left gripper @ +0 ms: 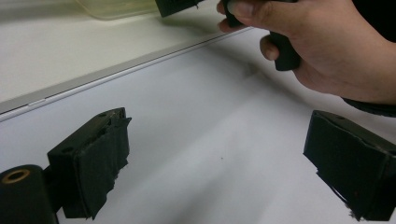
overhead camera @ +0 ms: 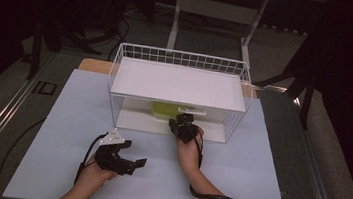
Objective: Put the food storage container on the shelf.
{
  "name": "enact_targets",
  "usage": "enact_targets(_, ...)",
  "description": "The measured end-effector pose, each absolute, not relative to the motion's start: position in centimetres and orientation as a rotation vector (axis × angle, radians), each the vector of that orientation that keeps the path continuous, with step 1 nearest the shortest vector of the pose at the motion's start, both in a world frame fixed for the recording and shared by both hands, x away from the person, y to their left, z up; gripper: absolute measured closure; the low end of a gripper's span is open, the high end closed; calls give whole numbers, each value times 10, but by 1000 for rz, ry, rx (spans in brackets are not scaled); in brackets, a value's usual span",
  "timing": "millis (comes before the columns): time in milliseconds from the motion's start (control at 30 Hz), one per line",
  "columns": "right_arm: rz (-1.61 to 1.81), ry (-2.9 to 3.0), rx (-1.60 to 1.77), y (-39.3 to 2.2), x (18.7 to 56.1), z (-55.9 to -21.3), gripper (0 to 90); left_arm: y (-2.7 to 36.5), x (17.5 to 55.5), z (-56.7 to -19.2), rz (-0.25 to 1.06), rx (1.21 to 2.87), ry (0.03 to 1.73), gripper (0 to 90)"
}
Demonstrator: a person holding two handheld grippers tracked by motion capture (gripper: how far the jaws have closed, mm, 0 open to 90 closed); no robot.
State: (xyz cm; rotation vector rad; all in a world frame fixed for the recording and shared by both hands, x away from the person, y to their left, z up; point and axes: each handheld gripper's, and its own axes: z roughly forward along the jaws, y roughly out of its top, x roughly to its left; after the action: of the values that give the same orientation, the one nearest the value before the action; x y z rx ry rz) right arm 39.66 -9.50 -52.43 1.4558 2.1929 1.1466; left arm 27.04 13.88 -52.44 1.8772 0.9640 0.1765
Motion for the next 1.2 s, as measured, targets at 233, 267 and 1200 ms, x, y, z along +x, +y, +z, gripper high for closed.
enact_targets(233, 1205, 2216, 1394, -96, 382, -517, 859, 139, 270, -522, 178, 1873, 957, 77)
enact_targets(267, 1216, 2217, 1388, -97, 379, -516, 846, 139, 270, -522, 179, 1872, 957, 77)
enact_targets(1200, 1377, 2309, 1048, -153, 318, -485, 167, 134, 258, -507, 192, 1911, 899, 77)
